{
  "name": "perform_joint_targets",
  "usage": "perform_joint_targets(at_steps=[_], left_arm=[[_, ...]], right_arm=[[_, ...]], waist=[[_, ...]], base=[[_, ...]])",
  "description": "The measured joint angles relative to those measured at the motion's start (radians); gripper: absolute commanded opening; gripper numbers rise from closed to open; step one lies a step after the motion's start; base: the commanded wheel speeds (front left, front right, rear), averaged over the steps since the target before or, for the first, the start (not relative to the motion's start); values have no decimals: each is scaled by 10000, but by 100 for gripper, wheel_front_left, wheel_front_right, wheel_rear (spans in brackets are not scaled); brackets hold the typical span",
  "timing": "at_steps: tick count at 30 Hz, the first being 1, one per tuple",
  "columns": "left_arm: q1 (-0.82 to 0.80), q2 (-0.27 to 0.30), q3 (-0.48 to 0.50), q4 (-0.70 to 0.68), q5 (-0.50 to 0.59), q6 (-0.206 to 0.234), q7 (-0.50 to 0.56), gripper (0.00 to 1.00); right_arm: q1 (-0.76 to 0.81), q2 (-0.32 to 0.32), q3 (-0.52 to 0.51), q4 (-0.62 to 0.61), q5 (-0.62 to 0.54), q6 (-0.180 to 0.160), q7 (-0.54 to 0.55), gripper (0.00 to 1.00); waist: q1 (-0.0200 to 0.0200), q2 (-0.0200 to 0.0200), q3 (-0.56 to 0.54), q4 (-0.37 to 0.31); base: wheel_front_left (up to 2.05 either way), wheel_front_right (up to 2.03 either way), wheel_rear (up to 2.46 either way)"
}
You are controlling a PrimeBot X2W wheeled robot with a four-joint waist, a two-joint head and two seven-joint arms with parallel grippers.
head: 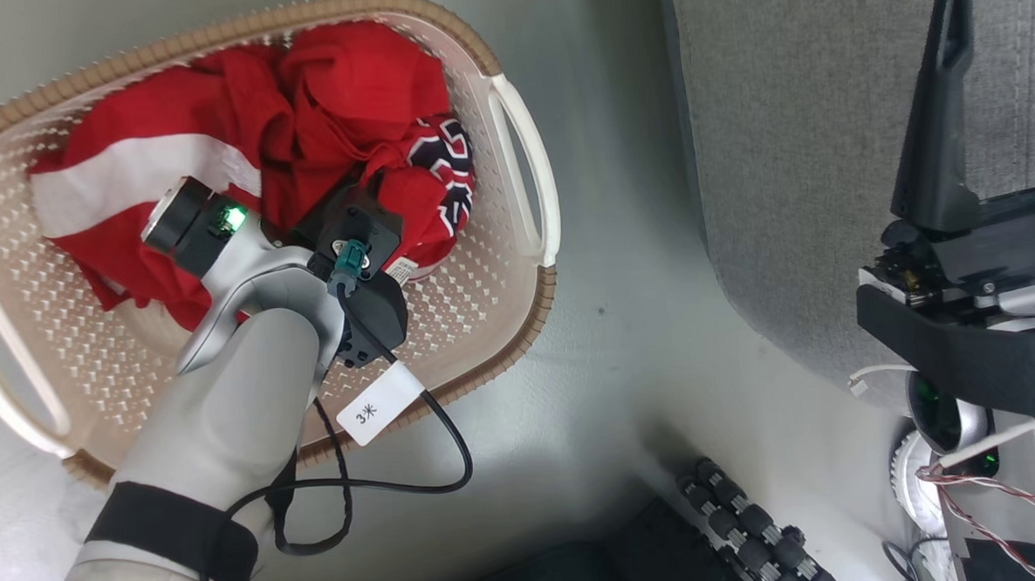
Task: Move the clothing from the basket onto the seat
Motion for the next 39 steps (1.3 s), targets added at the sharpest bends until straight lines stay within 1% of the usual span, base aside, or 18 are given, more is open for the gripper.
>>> perform_joint_targets(at_steps=[5,12,20,23,27,28,33,34,39], left_arm=[[56,-81,102,-35,-393,-23,-255,0],[388,-173,274,-324,-721,-194,-349,0],[463,-313,278,-1421,-1235,-479,-351,0],[488,-326,203,-1856,-1283,-614,-351,0],[537,-345,115,-2265,-1471,-652,-351,0],[556,-349,98,-2410,-1561,-717,-351,0],[593,-401,35,-3045,-1806,-802,-351,0],[594,-418,25,-3273,-1885,-803,-351,0],[594,-437,15,-3570,-2219,-815,-351,0]], right_arm=[[-1,35,-10,489,0,0,0,100],[14,38,-198,1193,25,2,0,100],[109,10,-642,2119,203,23,0,100],[174,-27,-738,2443,215,90,0,100],[284,-67,-809,2752,293,138,0,100],[291,-90,-826,2859,314,180,0,100],[360,-130,-849,3321,316,268,2,100],[466,-123,-811,3459,316,324,2,100],[494,-119,-773,3956,316,453,2,100]], waist=[[0,0,-378,155],[0,0,-1167,446],[-1,0,-2231,904],[0,0,-2647,1101],[0,0,-3070,1303],[0,0,-3216,1372],[-1,0,-3939,1705],[-1,-1,-4235,1835],[-1,-1,-4987,2135]], base=[[0,0,0],[0,0,0],[0,0,0],[0,0,0],[0,0,0],[0,0,0],[0,0,0],[0,0,0],[0,0,0]])
